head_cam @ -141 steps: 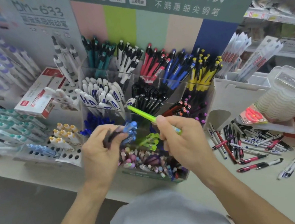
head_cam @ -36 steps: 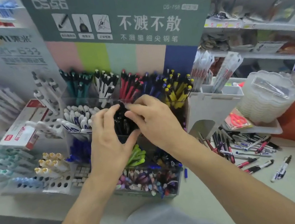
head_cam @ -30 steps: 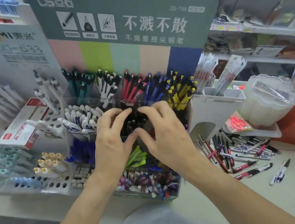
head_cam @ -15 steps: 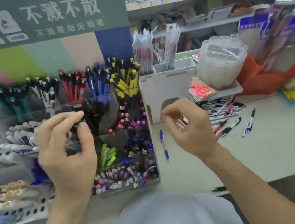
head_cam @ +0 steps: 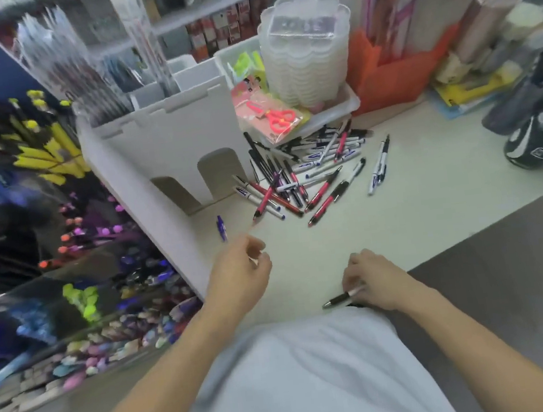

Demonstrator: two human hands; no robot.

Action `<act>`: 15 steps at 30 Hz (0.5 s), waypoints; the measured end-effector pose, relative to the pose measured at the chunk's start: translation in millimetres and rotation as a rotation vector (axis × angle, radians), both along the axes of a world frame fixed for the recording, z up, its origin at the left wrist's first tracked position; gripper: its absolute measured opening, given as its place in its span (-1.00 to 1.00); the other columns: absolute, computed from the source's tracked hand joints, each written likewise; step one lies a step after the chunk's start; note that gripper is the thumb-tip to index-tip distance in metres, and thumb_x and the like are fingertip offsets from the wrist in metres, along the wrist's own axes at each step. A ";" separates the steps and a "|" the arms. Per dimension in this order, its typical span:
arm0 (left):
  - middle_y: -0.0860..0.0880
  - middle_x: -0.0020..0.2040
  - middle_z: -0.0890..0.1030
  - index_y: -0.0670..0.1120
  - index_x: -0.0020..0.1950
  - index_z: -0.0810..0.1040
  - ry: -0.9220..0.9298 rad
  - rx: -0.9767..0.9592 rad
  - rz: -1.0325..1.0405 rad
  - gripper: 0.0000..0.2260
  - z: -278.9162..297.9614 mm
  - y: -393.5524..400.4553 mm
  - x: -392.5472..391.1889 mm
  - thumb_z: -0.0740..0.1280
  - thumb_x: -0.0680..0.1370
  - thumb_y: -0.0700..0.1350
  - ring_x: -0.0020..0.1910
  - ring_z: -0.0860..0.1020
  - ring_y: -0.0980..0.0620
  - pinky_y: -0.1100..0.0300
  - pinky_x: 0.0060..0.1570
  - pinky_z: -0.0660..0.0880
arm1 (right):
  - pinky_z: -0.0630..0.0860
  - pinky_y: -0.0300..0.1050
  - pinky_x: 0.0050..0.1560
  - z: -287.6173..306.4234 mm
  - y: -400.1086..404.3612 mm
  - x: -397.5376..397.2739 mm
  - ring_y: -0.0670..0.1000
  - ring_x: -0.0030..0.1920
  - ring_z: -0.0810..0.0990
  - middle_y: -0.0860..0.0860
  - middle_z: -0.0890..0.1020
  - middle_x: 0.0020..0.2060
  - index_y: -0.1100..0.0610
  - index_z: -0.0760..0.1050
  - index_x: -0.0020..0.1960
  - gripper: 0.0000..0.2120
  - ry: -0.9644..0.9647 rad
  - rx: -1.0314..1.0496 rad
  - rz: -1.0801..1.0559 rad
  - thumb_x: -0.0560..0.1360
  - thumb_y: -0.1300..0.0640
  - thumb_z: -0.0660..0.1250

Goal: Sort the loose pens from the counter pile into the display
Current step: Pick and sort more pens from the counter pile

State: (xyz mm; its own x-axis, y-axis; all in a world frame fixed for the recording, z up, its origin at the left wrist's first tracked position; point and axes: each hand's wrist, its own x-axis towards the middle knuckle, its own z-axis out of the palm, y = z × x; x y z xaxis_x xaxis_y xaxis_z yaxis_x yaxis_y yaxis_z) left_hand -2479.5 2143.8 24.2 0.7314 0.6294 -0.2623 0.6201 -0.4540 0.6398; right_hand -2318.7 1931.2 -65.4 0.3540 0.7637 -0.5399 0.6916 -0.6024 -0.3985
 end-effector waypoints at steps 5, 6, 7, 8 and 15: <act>-0.17 0.24 0.50 -0.20 0.36 0.44 0.180 0.064 0.219 -0.61 -49.5 12.2 25.7 0.33 0.55 -0.11 0.26 0.45 -0.16 0.02 0.23 0.38 | 0.43 -0.11 -0.04 5.5 5.2 34.1 0.03 -0.03 0.57 -0.07 0.56 -0.12 0.06 0.64 0.09 -0.86 0.092 0.164 -0.196 0.58 0.08 0.35; -0.23 0.25 0.49 -0.26 0.34 0.43 0.190 0.085 0.291 -0.59 -56.3 16.4 30.8 0.33 0.55 -0.11 0.26 0.42 -0.23 -0.02 0.25 0.35 | 0.45 -0.11 -0.05 8.7 10.9 44.4 0.03 -0.07 0.58 -0.07 0.58 -0.15 0.08 0.64 0.07 -0.87 0.081 0.239 -0.318 0.58 0.08 0.37; -0.30 0.22 0.49 -0.32 0.29 0.43 0.193 0.105 0.366 -0.60 -61.1 19.7 36.2 0.35 0.54 -0.11 0.24 0.42 -0.28 -0.06 0.23 0.35 | 0.48 -0.10 -0.05 11.1 17.5 55.6 0.02 -0.10 0.59 -0.06 0.60 -0.17 0.09 0.64 0.05 -0.87 0.051 0.302 -0.450 0.57 0.07 0.38; -0.35 0.17 0.50 -0.36 0.22 0.44 0.197 0.114 0.446 -0.60 -67.1 24.1 42.3 0.36 0.53 -0.10 0.20 0.43 -0.31 -0.09 0.19 0.36 | 0.50 -0.10 -0.04 13.3 24.2 68.1 0.01 -0.12 0.60 -0.04 0.62 -0.19 0.10 0.63 0.05 -0.86 0.017 0.353 -0.586 0.56 0.06 0.39; -0.18 -0.08 0.49 -0.17 -0.13 0.40 0.113 -0.187 0.787 -0.58 -94.5 55.3 100.9 0.37 0.48 0.18 -0.05 0.55 -0.23 0.06 -0.10 0.46 | 0.42 -0.02 0.20 -4.5 51.3 163.5 0.19 0.30 0.42 0.20 0.42 0.28 0.24 0.42 0.35 -0.51 -0.111 0.291 -0.936 0.55 -0.02 0.37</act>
